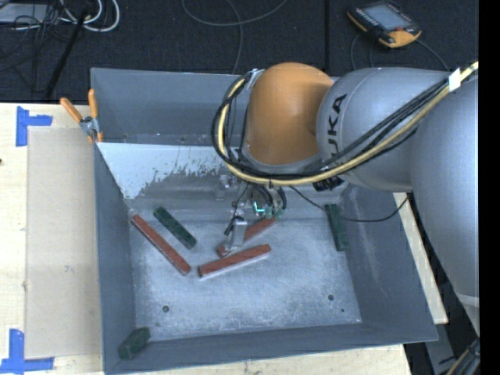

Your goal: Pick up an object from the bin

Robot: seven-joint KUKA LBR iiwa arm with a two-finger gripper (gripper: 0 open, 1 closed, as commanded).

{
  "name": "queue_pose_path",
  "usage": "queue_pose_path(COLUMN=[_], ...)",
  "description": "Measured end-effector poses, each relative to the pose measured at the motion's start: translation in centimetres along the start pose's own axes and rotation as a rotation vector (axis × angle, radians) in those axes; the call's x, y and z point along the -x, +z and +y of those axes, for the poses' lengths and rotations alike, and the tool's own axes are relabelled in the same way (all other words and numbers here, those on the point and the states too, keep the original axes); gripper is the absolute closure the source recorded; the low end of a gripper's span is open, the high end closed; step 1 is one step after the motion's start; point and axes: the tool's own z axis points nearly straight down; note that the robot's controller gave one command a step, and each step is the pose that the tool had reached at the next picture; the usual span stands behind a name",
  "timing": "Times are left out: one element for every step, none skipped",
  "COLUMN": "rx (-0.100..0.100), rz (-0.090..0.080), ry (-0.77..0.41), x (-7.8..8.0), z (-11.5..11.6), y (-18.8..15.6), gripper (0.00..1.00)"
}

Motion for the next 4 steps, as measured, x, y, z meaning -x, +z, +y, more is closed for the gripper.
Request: queue_pose_path(rx=[0.001, 0.001, 0.0, -0.001], rz=[-0.007, -0.015, -0.001, -0.01], ry=[0.002, -0.205, -0.387, -0.448], x=[0.2, 0.3, -1.9, 0.0], z=[0.0, -2.9, -4.7, -6.1], y=[-0.4, 4.0, 5.2, 3.8], gripper=[0.0, 0.0, 0.0, 0.0])
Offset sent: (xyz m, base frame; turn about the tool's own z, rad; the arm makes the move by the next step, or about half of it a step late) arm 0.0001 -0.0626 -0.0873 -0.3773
